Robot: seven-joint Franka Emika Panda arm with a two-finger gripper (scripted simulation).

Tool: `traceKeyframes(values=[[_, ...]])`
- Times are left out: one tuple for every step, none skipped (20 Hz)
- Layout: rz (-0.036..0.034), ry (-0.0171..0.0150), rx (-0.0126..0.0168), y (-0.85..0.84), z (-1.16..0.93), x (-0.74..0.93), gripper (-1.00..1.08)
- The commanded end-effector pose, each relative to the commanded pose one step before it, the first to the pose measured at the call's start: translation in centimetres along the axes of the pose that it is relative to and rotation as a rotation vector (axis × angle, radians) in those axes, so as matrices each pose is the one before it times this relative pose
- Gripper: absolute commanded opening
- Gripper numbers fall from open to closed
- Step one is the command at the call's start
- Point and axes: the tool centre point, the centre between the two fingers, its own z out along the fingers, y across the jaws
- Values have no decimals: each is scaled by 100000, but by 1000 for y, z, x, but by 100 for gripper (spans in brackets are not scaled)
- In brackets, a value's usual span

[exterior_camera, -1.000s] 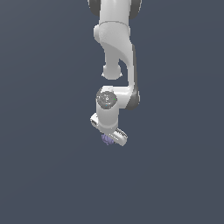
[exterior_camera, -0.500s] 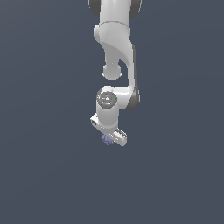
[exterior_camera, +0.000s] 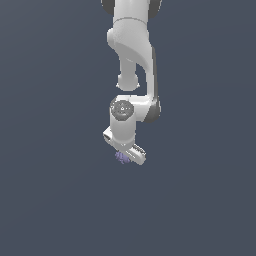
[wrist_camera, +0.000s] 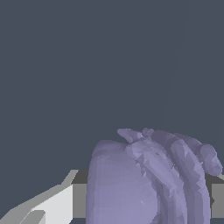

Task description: Pick up the object and move it to a goal position.

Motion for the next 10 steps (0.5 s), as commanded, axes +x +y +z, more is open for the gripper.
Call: traceKeyframes(values=[[19, 78, 118, 29, -1183, -118, -100], [0, 0, 0, 21, -578, -80, -100], [0, 0, 0, 23, -639, -88, -100], [0, 0, 0, 25, -701, -97, -100], [0, 0, 0, 28, -765, -105, -100], [0, 0, 0, 30, -830, -113, -100], [38, -29, 10, 53, -880, -104, -100], [0, 0, 0, 35, -949, -128, -100], [0, 0, 0, 37, -1003, -134, -100], [0, 0, 0, 39, -1054, -140, -100]])
